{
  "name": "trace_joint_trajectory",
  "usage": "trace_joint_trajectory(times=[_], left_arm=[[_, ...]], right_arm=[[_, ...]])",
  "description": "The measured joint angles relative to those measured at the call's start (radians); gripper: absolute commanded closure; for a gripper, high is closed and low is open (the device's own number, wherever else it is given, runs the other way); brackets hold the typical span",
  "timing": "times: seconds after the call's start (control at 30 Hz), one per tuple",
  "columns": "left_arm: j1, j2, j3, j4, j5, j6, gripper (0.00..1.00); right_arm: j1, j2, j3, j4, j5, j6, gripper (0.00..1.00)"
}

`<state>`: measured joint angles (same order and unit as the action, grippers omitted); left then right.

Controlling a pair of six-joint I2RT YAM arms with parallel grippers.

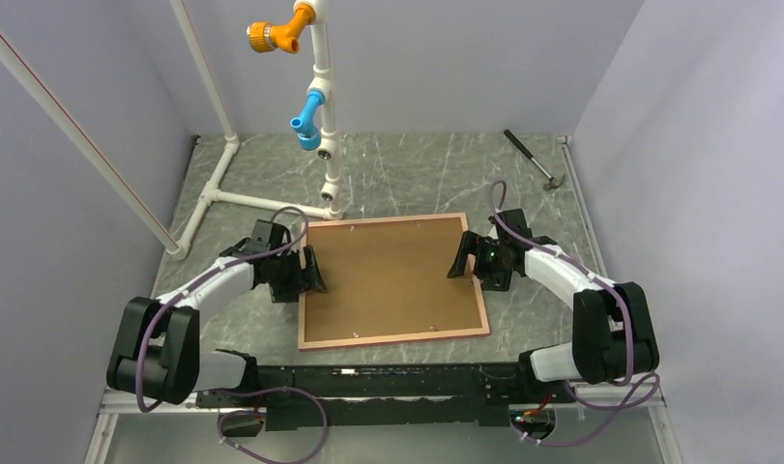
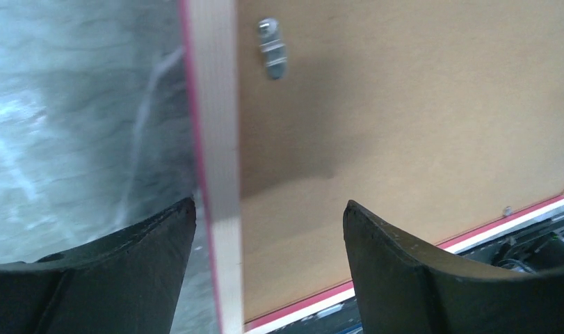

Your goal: Put the photo into the frame

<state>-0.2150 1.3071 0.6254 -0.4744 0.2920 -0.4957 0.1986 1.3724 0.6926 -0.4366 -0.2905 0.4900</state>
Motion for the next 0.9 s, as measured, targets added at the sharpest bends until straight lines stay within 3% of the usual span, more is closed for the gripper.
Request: trace_joint_trajectory(times=[0.43,0.67,0.9], left_arm=[[-0.282,-0.145,-0.105,0.107,-0.17,-0.196,0.21],[-0.397,-0.328,-0.195,0.028,-0.212,-0.34,0.16],[-0.42,-0.367,-0.116,-0.151,-0.274,-0.389,0.07]], right_arm=[[-0.022,-0.148,-0.087,-0.068,0.056,-0.02,0.0],[-0.021,-0.295,-0.134,-0.134,0.079,-0.01,0.0],[-0.011,-0.29,-0.134,-0.13,0.033,0.017,0.0]])
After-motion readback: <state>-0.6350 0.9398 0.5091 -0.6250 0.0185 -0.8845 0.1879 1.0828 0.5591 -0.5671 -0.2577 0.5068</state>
